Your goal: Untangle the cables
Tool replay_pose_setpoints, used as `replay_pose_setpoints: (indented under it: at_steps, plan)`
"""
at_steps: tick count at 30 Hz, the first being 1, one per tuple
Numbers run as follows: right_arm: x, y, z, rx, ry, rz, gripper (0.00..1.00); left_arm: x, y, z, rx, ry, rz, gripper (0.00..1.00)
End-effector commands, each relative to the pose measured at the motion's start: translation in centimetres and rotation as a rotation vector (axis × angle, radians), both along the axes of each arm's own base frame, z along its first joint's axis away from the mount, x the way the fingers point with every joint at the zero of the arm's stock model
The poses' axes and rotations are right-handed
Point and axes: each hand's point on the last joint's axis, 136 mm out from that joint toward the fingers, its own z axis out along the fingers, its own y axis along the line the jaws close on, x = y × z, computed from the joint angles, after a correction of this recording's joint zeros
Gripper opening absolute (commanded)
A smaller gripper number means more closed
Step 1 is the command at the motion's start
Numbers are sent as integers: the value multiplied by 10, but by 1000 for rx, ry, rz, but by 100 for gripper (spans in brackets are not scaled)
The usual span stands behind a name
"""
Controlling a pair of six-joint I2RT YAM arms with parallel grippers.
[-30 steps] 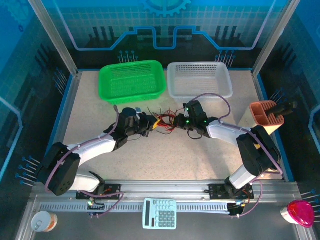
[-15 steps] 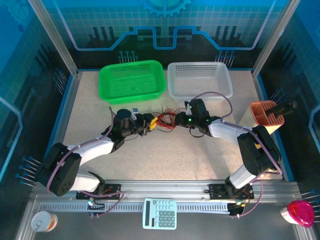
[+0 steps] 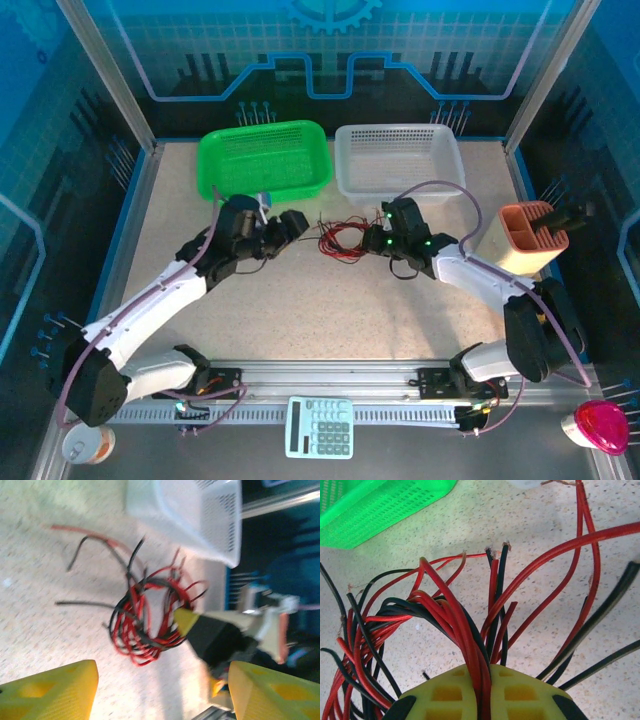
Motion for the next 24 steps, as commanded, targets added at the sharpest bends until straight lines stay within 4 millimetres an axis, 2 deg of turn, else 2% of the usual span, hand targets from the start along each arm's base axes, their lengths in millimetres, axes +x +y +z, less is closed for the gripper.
replay_pose_setpoints:
  at_steps: [1, 7, 16, 22, 24]
  plan:
    - [2, 5, 31, -32, -68, -31, 0, -19, 4, -27, 163, 36, -1, 70]
    - [-4, 15, 43, -54, -103, -40, 0, -23, -14, -25, 137, 13, 14, 70]
    - [-6, 31, 49, -52, -116, -18, 0, -20, -45, -39, 89, 55, 0, 70]
    - [-9, 40, 55, -34, -123, 1, 0, -11, -49, -50, 105, 69, 32, 69]
    - [-10, 42, 56, -29, -124, 8, 0, -7, -50, -51, 111, 67, 43, 64]
